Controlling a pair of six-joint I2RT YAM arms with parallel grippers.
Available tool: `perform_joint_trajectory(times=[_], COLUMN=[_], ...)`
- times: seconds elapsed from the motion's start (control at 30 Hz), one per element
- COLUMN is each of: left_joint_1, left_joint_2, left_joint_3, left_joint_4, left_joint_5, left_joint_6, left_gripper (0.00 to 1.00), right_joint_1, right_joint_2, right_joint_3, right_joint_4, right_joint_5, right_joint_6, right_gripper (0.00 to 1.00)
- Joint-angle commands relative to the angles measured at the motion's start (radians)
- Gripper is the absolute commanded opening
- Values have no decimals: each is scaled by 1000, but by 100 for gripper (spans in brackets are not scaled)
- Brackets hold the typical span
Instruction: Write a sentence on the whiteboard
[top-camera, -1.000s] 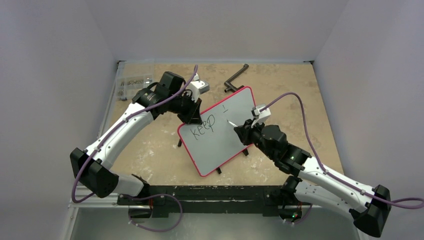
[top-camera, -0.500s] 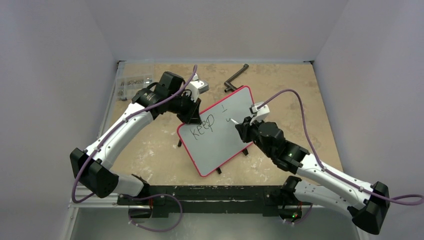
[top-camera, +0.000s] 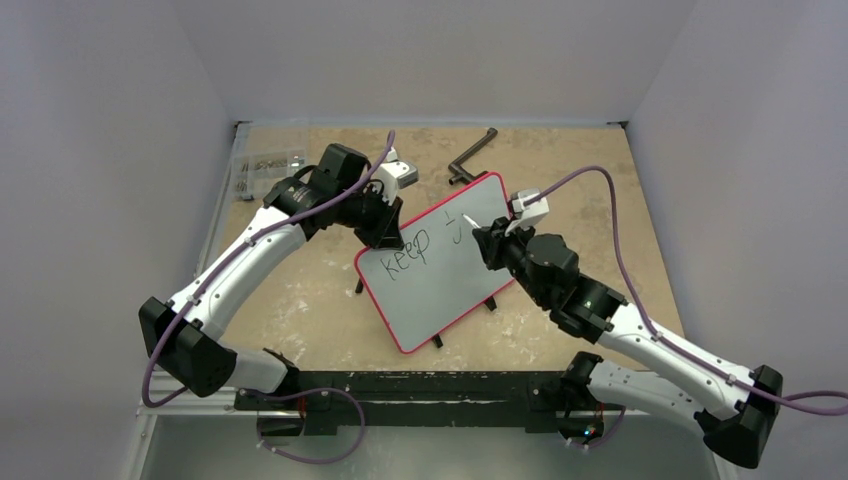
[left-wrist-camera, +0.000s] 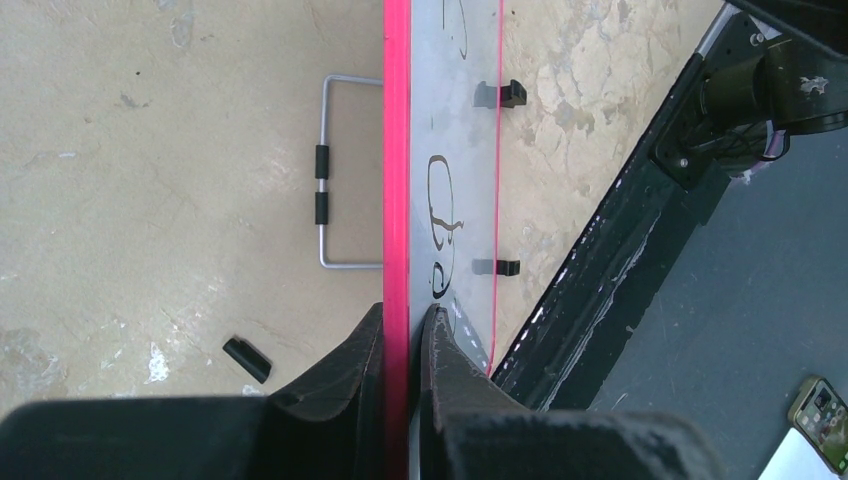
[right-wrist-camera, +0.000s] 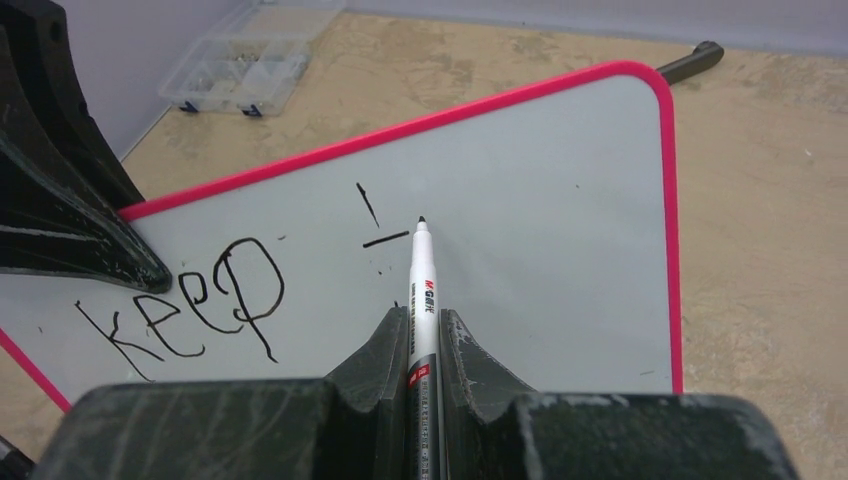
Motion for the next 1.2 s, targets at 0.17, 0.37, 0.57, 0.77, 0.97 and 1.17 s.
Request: perform_joint_trajectory(times=[0.17,0.37,0.57,0.77,0.97,1.17], left_joint_1=[0,1,0,0,1,1], left_joint_2=[15,13,17,18,15,13], left_joint_3=[-37,-37,-37,-37,-35,-34], left_joint_4=[-63,-63,-62,-60,-60,-62], left_joint_5=[-279,-280,-281,-281,-283,-284], left_joint_6=[138,138,139,138,140,140], left_gripper=[0,0,0,0,0,0], right_joint_1=[-4,-40,-62,-68,-68,-67], right_joint_2=[52,103,100,70,23,-11], right_joint_3=[88,101,57,-12,-72,-113], right_joint_4=[121,141,139,116,86,35], right_joint_5=[85,52,17,-39,-80,-121], right_joint_6=[-60,-61,-43,-4,38,86], right_gripper=[0,0,0,0,0,0])
